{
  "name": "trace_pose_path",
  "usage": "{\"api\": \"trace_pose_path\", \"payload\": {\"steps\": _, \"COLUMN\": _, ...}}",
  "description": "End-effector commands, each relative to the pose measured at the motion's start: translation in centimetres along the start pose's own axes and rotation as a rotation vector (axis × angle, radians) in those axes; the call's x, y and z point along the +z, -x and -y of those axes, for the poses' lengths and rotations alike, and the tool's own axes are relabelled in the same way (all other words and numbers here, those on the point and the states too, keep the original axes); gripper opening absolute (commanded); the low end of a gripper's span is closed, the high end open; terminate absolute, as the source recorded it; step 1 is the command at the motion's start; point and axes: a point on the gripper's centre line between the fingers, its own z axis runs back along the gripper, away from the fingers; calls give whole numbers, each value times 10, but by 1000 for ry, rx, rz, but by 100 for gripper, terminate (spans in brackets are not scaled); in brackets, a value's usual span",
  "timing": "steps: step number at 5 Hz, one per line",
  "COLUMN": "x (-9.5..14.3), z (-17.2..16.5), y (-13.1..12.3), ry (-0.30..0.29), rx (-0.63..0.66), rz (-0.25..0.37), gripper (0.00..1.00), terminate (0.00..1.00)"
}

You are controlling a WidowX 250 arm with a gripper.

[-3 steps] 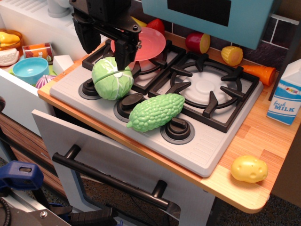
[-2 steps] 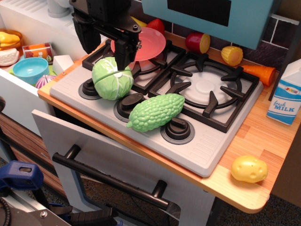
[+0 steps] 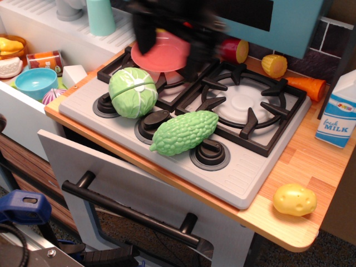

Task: Put potato on plate

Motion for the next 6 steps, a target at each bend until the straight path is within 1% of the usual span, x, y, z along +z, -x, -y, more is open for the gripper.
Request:
{"api": "trace_pose_path", "payload": {"steps": 1, "x": 0, "z": 60, "y": -11, "ry": 71, "rx": -1, "rz": 90, "gripper": 100, "terminate": 0}}
{"api": "trace_pose_path", "payload": {"steps": 2, "x": -28, "z": 105, "y": -25, "ry": 105, "rx": -85, "rz": 133, "gripper": 100, "terminate": 0}}
{"api": "trace_pose_path", "payload": {"steps": 3, "x": -42, "z": 146, "y": -40, "ry": 163, "rx": -84, "rz": 136, "gripper": 100, "terminate": 0}}
{"api": "trace_pose_path", "payload": {"steps": 4, "x": -54, "z": 168, "y": -45, "ry": 140, "rx": -58, "rz": 137, "gripper": 100, "terminate": 0}}
{"api": "trace_pose_path", "payload": {"steps": 5, "x": -60, "z": 167, "y": -35, "ry": 158, "rx": -51, "rz": 144, "gripper": 100, "terminate": 0}}
{"api": "trace_pose_path", "payload": {"steps": 6, "x": -63, "z": 165, "y": -28, "ry": 161, "rx": -52, "rz": 145, "gripper": 100, "terminate": 0}}
